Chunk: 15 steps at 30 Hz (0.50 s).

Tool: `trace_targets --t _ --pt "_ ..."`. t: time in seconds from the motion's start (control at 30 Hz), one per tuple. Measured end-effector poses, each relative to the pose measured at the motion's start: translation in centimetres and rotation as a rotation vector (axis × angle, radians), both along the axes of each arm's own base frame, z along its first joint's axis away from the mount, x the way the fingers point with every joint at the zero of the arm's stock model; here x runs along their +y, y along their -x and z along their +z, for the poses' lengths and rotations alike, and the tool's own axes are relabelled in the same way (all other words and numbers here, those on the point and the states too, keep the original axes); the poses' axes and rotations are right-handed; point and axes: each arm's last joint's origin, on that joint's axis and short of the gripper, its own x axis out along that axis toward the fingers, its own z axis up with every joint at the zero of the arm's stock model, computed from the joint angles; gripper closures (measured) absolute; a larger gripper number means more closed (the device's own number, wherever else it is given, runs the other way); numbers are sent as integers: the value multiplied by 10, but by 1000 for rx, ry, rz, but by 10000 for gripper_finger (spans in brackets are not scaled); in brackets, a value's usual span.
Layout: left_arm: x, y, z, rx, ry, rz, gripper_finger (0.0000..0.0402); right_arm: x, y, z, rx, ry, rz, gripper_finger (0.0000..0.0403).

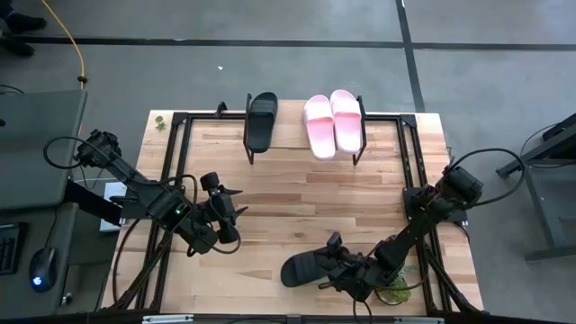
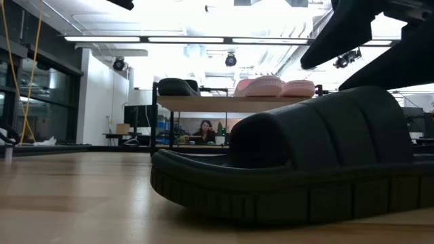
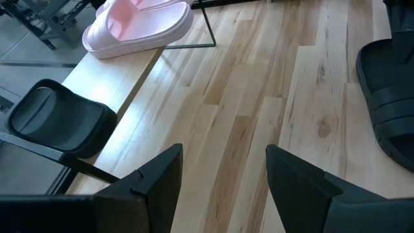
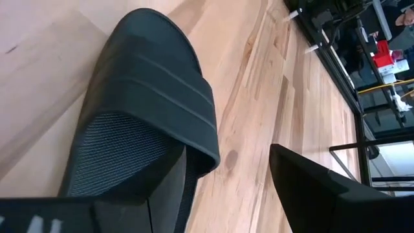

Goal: Pick and place slides into the shelf
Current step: Put the black slides on the shelf

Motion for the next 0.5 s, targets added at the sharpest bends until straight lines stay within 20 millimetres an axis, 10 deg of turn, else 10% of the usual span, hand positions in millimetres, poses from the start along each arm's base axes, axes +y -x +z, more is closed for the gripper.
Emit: trace_targets --t 0.5 --pt "0 0 0 -3 3 0 197 8 -7 -16 -16 28 41 189"
